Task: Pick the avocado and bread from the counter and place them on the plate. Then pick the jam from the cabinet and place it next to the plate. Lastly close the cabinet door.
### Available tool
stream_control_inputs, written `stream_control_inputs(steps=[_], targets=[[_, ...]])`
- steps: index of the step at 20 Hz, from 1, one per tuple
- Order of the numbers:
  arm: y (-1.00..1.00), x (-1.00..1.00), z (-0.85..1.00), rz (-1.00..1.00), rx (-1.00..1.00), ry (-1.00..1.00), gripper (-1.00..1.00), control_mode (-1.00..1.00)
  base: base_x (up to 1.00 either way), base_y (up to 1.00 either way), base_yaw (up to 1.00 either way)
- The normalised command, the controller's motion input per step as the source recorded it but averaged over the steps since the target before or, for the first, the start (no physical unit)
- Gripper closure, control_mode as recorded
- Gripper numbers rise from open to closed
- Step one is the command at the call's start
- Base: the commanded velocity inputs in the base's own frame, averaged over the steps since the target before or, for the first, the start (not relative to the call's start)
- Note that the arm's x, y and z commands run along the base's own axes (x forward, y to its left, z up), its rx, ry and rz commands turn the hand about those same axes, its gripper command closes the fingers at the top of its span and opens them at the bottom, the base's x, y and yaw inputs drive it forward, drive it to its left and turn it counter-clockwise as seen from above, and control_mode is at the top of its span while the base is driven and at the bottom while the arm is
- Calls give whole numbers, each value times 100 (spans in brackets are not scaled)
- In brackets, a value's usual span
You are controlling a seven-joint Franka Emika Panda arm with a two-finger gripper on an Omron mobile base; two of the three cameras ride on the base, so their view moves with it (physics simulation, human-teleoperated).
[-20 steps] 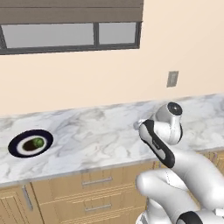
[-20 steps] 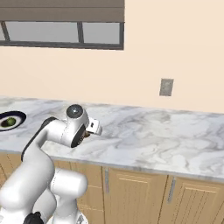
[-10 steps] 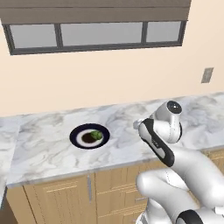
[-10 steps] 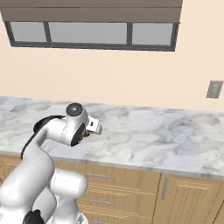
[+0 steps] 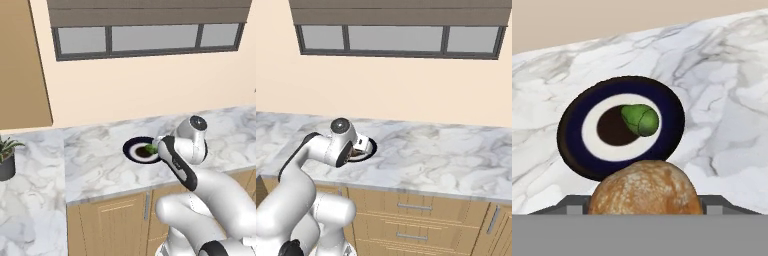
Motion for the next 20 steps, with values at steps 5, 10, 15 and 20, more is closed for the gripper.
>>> stream_control_inputs(steps=[5,10,15,20], targets=[[12,15,0,-4,0,0,100,-100,58,52,-14],[73,60,10,-17,-4,0,100,-100,0,0,0],[67,64,13,-13,-4,0,100,-100,0,0,0],[22,28,-1,-4,-5,5,100,-100,0,0,0]])
